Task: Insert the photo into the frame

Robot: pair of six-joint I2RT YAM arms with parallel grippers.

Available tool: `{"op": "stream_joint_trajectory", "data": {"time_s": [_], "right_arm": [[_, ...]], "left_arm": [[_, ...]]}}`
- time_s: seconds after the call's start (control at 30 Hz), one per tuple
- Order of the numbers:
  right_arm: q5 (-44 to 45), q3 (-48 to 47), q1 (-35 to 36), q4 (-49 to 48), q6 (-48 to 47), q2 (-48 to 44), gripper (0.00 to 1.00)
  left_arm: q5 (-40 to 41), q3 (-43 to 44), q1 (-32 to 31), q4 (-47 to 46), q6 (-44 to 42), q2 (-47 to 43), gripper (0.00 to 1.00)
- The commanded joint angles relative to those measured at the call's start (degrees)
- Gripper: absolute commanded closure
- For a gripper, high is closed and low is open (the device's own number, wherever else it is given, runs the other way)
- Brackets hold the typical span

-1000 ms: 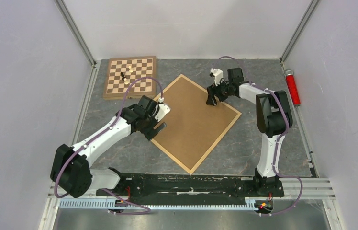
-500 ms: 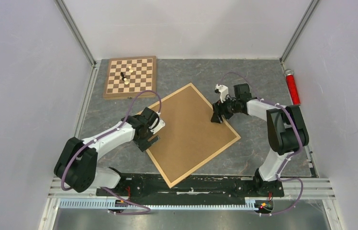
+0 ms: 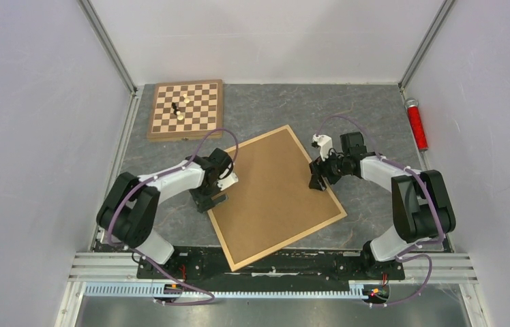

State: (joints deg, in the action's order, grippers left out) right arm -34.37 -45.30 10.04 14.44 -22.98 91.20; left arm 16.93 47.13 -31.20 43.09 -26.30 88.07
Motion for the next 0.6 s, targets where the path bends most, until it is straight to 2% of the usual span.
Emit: {"op": "stream_joint_trajectory", "data": {"time_s": [0.0, 0.23, 0.57], "right_arm": [[-7.4, 2.1, 1.8, 5.3, -0.9, -4.3, 0.25], [-9.3, 3.4, 2.1, 11.6, -7.0, -5.3, 0.24], [-10.3, 5.8, 7.5, 11.4, -7.2, -5.8, 0.22]], "left_arm": [[-5.4, 7.0, -0.2, -15.0, 0.0, 6.3, 0.08], [-5.7, 15.2, -0.1, -15.1, -0.5, 14.3, 0.08], [-2.4, 23.0, 2.6, -15.4, -1.1, 20.5, 0.08]]}}
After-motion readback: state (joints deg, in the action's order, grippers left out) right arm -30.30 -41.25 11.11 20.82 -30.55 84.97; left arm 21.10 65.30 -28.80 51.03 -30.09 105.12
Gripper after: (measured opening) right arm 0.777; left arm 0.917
